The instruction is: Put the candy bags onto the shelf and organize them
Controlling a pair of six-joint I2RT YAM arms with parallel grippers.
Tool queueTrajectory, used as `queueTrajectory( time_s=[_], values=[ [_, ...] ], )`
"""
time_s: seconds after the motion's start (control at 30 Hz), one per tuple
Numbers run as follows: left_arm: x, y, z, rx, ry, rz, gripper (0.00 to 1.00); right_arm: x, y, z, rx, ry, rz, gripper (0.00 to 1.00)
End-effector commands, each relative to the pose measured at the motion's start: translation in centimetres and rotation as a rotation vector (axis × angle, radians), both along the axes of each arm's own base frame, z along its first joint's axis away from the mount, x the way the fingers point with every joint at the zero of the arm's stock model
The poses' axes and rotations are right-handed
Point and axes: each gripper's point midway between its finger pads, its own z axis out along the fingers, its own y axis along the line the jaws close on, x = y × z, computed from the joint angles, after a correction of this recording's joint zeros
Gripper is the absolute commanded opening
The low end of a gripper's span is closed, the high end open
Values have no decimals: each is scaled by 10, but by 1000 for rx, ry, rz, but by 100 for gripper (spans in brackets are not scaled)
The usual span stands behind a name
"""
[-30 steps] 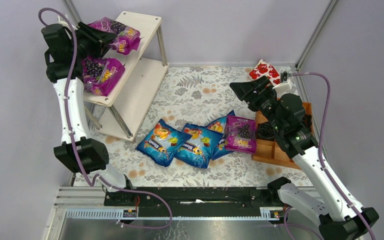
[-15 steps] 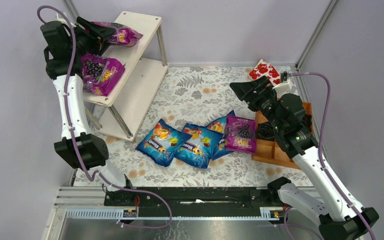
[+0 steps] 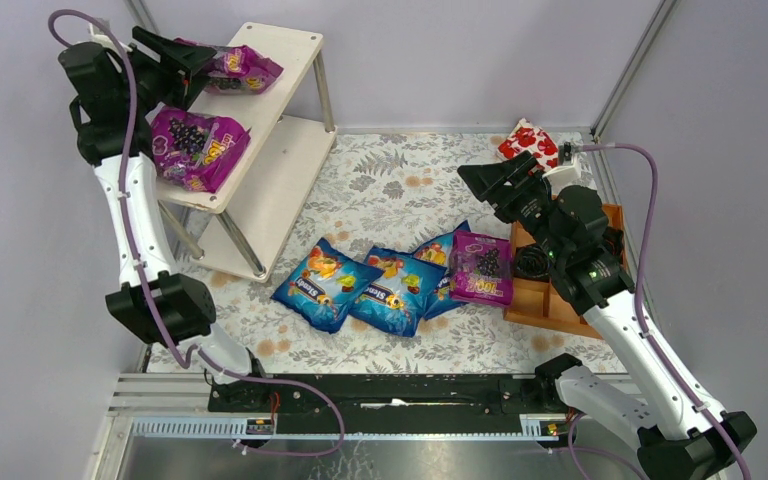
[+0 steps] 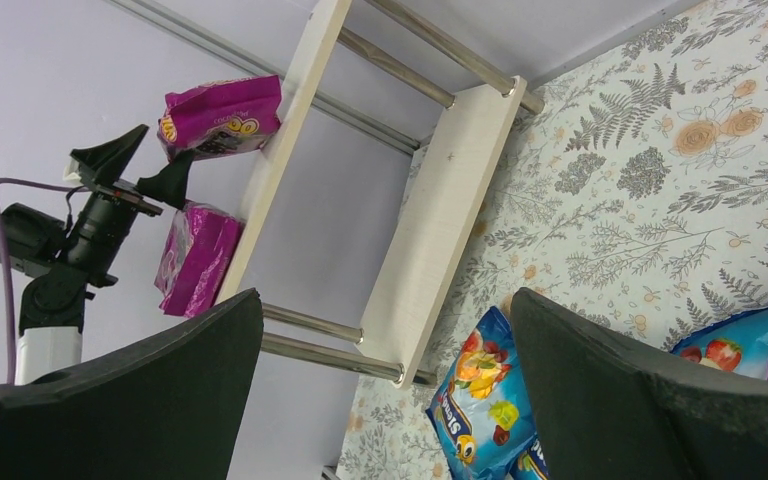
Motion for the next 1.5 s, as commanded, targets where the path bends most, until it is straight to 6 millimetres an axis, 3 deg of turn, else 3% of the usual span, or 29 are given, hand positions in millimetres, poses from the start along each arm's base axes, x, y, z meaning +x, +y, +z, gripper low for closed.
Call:
queueTrajectory(
  time_s=[0.0, 0.3, 0.4, 0.53, 0.67, 0.87, 0.93, 1.07, 1.17, 1.3, 1.47],
  values=[
    [-42, -14, 70, 60, -216, -21, 69, -1, 2, 14, 24, -47, 14, 100],
    [-73, -17, 87, 61, -276, -32, 69, 0, 3, 8, 25, -38, 16, 100],
    [-90, -19, 101, 96, -332, 0, 70, 0, 3, 5, 23, -33, 17, 100],
    [-91, -16, 122, 148, -458, 54, 66, 4, 5, 0, 21, -26, 19, 100],
    [-77, -16, 128, 189, -538, 99, 66, 11, 12, -13, 14, -7, 39, 100],
    [-48, -40, 101, 227, -492, 49, 67, 26, 50, -22, -126, -132, 242, 100],
    [-38, -44, 93, 296, -465, 88, 68, 38, 61, -30, -168, -125, 284, 100],
    [-16, -54, 97, 495, -431, 199, 70, 50, 78, -37, -184, -103, 360, 100],
    [-1, -64, 100, 607, -414, 268, 76, 49, 81, -45, -169, -95, 375, 100],
    [19, -63, 85, 805, -355, 397, 84, 47, 76, -63, -223, -68, 369, 100],
    [39, -74, 87, 1031, -429, 432, 80, 44, 63, -76, -303, -58, 329, 100]
  ],
)
